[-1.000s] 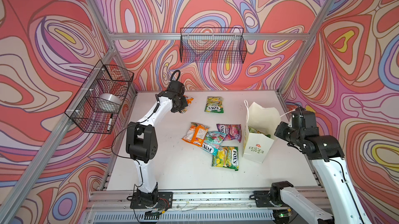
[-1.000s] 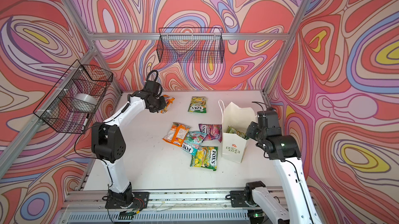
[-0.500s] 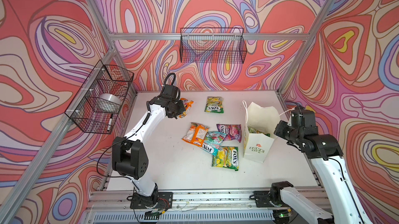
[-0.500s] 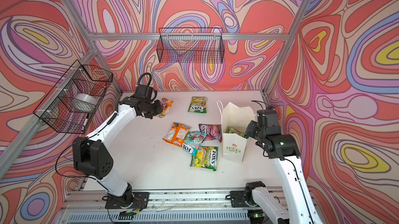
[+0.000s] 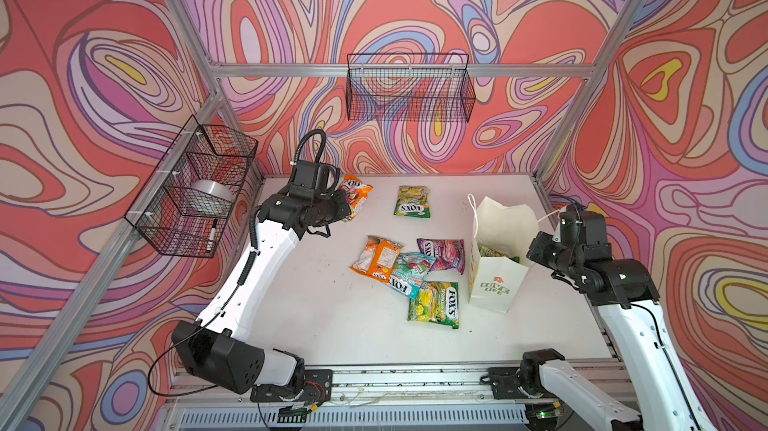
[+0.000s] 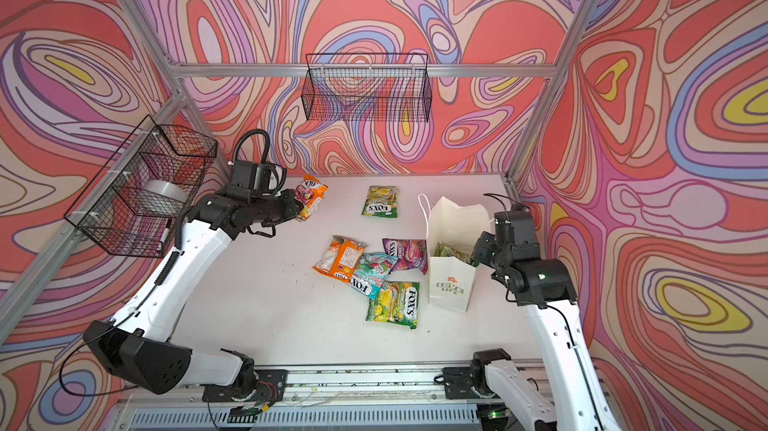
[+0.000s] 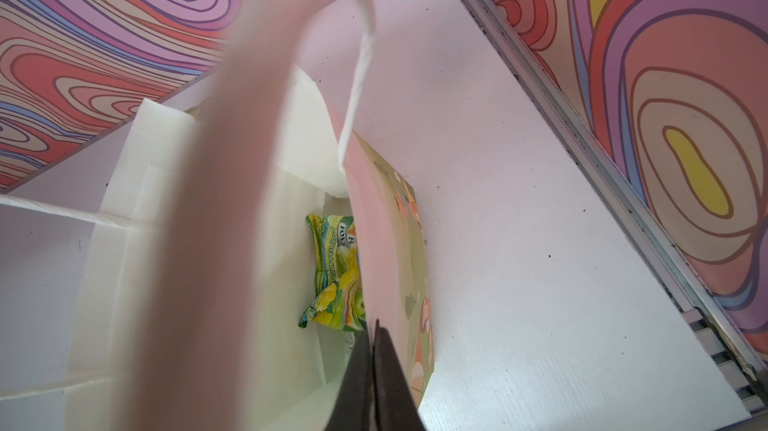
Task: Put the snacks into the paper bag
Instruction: 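Lift the orange Fruits packet with the left gripper and carry it over the bag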
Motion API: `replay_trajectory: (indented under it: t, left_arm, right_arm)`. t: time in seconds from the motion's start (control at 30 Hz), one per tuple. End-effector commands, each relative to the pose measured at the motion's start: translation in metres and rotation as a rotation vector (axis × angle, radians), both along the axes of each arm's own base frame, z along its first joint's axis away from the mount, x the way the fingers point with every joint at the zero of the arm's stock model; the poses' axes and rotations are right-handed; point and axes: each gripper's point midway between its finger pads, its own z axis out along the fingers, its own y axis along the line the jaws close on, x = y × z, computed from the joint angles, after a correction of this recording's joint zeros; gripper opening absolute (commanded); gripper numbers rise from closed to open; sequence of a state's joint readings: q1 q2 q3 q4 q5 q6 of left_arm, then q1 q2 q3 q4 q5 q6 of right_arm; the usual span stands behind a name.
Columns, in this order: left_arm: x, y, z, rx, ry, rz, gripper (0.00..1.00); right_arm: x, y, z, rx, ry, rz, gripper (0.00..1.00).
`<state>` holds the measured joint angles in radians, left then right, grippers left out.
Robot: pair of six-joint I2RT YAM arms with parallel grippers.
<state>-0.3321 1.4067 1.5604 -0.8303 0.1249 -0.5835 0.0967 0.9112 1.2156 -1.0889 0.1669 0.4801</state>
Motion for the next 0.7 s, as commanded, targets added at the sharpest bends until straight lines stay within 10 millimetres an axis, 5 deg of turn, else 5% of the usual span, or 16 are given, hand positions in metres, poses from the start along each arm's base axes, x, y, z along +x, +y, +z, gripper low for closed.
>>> replay_trajectory:
  t: [0.0,0.23,0.43,0.67]
  left_arm:
    - [-0.01,-0.019,0.044,-0.007,-0.1,-0.064,0.0]
    - [-0.02,-0.076,0.112,-0.058,-0.263,-0.197,0.01]
    - [-0.038,-0.154,0.156,-0.125,-0.387,-0.383,0.01]
    - [-0.07,-0.26,0.159,-0.187,-0.397,-0.596,0.01]
  right_arm:
    - [0.006,-0.002,0.015,0.002,-0.073,-0.013,0.0]
    - [0.004,-0.003,0.013,-0.002,-0.064,-0.015,0.0]
    - [0.004,-0.001,0.01,0.005,-0.057,-0.006,0.0]
    - [0.009,0.006,0.009,0.035,-0.049,0.02,0.0]
